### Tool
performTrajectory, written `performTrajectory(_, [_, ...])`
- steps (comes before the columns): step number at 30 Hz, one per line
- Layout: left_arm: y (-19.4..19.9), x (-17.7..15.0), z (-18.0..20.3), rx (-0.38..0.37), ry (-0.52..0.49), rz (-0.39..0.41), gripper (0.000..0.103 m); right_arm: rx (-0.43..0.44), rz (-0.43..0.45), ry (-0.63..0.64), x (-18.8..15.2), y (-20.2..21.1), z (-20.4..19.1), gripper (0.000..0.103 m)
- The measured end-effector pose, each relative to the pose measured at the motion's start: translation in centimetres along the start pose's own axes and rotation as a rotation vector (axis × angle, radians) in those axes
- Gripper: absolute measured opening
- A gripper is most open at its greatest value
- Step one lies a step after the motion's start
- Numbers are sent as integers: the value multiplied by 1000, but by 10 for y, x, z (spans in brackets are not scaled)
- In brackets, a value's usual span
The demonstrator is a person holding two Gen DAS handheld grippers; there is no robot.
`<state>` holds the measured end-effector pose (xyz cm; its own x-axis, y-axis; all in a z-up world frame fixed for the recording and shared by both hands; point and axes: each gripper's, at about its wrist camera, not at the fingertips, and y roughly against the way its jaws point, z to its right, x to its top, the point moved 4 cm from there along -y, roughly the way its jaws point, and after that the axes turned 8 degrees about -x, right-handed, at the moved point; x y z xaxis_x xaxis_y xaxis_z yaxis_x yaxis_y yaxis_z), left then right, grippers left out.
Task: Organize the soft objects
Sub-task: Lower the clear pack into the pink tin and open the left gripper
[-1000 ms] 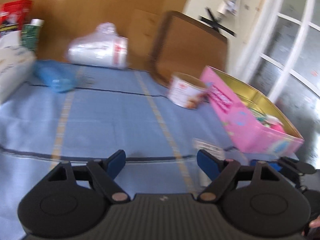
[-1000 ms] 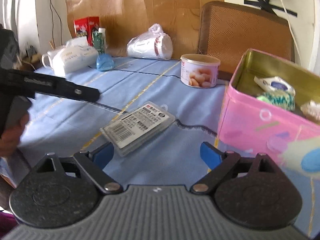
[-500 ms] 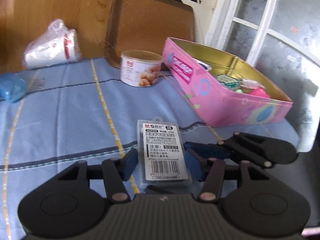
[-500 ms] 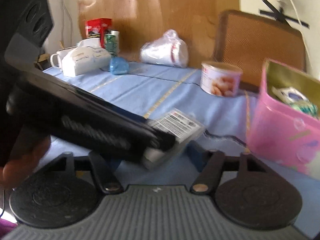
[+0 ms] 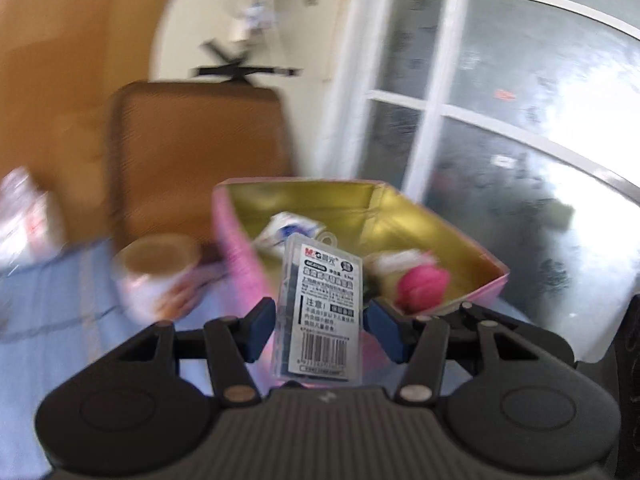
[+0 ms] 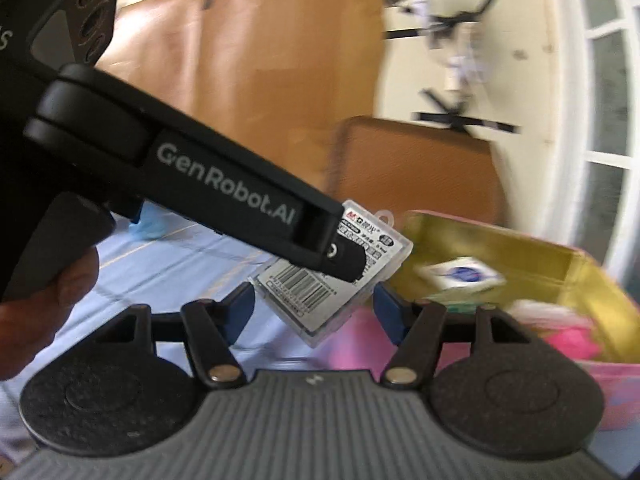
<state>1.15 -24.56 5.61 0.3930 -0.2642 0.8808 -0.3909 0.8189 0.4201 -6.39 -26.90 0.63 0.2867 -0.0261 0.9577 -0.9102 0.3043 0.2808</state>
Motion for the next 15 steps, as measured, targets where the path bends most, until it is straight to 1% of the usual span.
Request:
performTrajectory(3, [-33,16,24,-53,-50,-1,52,-80,-18,-30,1,-2,39,68])
performTrajectory(4, [-45,20,31,-56,-63,-6,52,-97,-31,-49,0,-4,53,69])
performTrajectory(6, [-67,26,39,-59,-83,-23,53,-106,-48,-96,1,-10,77,69])
performTrajectory(9, [-103,33,40,-56,-78,-75,61,-122,-88,-158,1,-28,109,69])
performTrajectory(10, [-114,34,38,-32,-68,-95,64,-148,-95,-165,0,-36,120,69])
performTrajectory(11, [-120,34,34,0,-62,-106,64,-197,-109,-155,-2,-46,129,69])
performTrajectory(12, [-122,33,31,21,-54,-110,66,-271,-119,-141,-4,-56,138,69])
performTrajectory(13, [-121,33,28,23,-35,-103,67,-333,-129,-135,-8,-64,146,73])
performTrajectory(15, [-109,32,25,14,-26,-85,68,-346,-139,-179,-14,-69,160,73])
